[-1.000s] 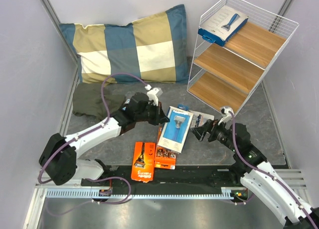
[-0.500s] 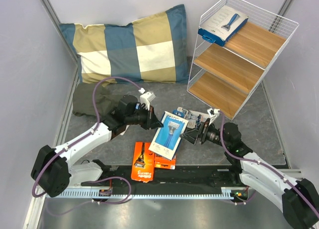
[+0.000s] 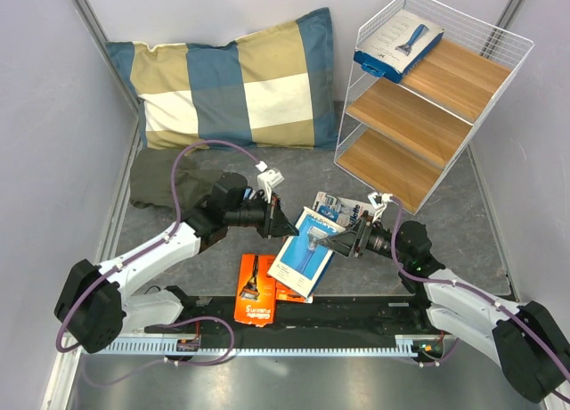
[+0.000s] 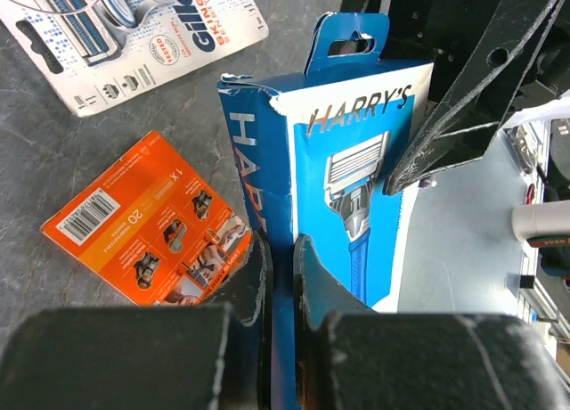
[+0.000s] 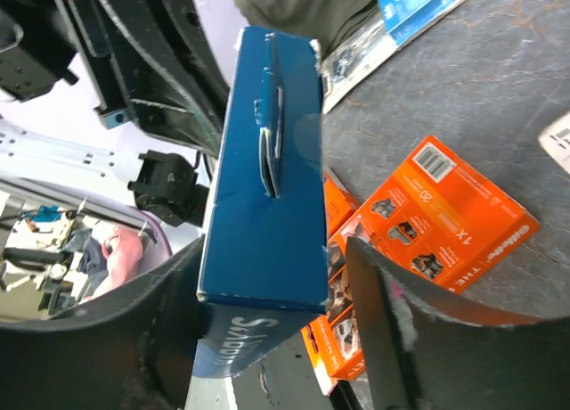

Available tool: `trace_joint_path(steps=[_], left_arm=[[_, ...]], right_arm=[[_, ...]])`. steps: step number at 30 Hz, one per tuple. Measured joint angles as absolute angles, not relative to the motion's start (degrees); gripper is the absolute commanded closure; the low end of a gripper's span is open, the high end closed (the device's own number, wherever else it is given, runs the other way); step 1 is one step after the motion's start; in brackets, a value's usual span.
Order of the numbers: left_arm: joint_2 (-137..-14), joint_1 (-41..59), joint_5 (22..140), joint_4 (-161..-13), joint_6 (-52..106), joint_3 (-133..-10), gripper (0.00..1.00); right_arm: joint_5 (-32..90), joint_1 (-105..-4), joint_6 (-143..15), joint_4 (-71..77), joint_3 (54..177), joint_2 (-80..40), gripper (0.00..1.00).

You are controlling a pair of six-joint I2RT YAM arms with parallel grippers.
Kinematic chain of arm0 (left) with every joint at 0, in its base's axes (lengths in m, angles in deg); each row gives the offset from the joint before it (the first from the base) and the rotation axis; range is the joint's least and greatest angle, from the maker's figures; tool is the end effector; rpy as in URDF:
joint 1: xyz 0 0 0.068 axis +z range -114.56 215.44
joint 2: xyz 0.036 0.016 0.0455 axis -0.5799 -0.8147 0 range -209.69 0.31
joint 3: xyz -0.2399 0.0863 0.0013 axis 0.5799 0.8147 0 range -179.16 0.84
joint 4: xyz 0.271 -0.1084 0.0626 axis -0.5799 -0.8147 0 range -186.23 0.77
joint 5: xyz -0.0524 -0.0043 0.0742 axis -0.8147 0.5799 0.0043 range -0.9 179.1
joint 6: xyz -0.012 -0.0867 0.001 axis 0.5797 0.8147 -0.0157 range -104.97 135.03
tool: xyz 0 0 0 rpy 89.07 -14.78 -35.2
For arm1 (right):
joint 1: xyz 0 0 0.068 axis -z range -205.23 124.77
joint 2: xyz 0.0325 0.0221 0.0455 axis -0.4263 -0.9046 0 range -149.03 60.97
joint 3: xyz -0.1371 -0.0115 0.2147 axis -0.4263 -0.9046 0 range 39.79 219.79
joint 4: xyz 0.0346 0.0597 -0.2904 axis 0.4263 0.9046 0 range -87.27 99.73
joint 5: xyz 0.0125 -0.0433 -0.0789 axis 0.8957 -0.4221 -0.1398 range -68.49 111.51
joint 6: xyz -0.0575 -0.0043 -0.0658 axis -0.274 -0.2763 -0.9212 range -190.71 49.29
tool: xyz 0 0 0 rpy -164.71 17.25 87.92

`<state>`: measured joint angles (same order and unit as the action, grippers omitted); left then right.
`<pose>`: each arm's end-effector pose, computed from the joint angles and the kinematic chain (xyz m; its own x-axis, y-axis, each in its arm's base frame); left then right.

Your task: Place and organize the shaving razors onto the shelf

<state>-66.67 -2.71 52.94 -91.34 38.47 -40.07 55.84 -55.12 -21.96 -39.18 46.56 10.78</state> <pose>0.2282 -0.2375 0.2039 -0.7019 0.1430 -0.6978 0.6850 0.4038 -0.6063 0.1936 0.1616 0.1467 -0.6920 0.3184 -0.6479 -0.5764 0.2967 0.7614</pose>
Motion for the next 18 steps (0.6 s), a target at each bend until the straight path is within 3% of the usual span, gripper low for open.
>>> trace_joint_path(steps=[4,6,7,10,13,18], left_arm=[[-66.8,-2.8,53.1,-91.0,38.4,-40.1,0.89],[-66.8,-2.8,53.3,-90.8,38.4,-40.1,0.76],[-66.8,-2.9,53.6,-90.8,38.1,-40.1,0.62],[-66.7,-2.9,54.8,-91.4,37.3,-40.1,0.36],[-66.0,-3.0,56.9,-92.6,37.0,-40.1,0.27],[-64.5,-3.0,62.3,-96.0,37.1,-42.2,0.25]], right_arm=[[57.1,-55.2,-21.4,-40.5,46.6,10.4,0.55],[57.1,-55.2,-21.0,-40.5,46.6,10.4,0.61],[57.1,-55.2,-20.9,-40.5,46.6,10.3,0.62],[57.3,-55.1,-21.2,-40.5,46.6,10.3,0.65],[57.3,-55.1,-21.9,-39.7,46.6,10.2,0.65],[57.3,-55.1,-23.0,-38.6,46.6,9.7,0.68]])
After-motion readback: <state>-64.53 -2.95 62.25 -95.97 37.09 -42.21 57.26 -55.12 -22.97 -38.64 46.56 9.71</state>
